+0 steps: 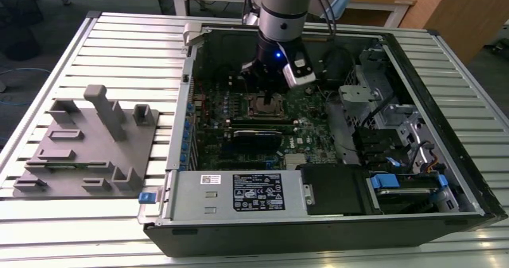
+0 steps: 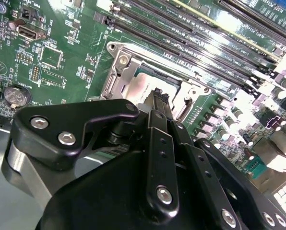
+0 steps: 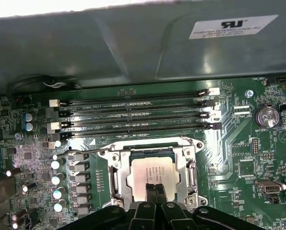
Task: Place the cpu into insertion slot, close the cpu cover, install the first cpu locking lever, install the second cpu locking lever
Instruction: 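Close the cpu cover, then install the first cpu locking lever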
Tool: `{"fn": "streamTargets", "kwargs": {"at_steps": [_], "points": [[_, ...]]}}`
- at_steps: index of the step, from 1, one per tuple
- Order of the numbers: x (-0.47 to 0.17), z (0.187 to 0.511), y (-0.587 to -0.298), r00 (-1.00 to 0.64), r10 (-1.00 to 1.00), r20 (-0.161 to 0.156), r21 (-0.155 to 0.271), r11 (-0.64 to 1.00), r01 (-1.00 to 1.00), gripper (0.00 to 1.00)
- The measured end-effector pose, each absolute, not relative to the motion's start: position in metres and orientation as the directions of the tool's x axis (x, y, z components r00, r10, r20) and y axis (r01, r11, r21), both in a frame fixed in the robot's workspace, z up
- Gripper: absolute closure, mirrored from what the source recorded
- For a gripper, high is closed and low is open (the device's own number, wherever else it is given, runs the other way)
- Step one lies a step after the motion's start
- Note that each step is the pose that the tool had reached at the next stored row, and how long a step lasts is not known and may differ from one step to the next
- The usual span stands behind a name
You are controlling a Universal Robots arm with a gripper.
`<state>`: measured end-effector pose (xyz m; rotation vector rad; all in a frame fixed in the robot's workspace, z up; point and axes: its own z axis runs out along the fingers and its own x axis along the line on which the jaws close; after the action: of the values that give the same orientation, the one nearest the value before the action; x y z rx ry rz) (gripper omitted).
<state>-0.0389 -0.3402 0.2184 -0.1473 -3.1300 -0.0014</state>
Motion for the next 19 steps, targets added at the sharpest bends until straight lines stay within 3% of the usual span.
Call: {"fn": "streamTargets", "kwargs": {"at_steps": [19], "points": [[-0.0411, 0.2159, -0.3372, -0.996, 0.094, 0.000, 0.008, 0.996, 0.094, 0.89]]}}
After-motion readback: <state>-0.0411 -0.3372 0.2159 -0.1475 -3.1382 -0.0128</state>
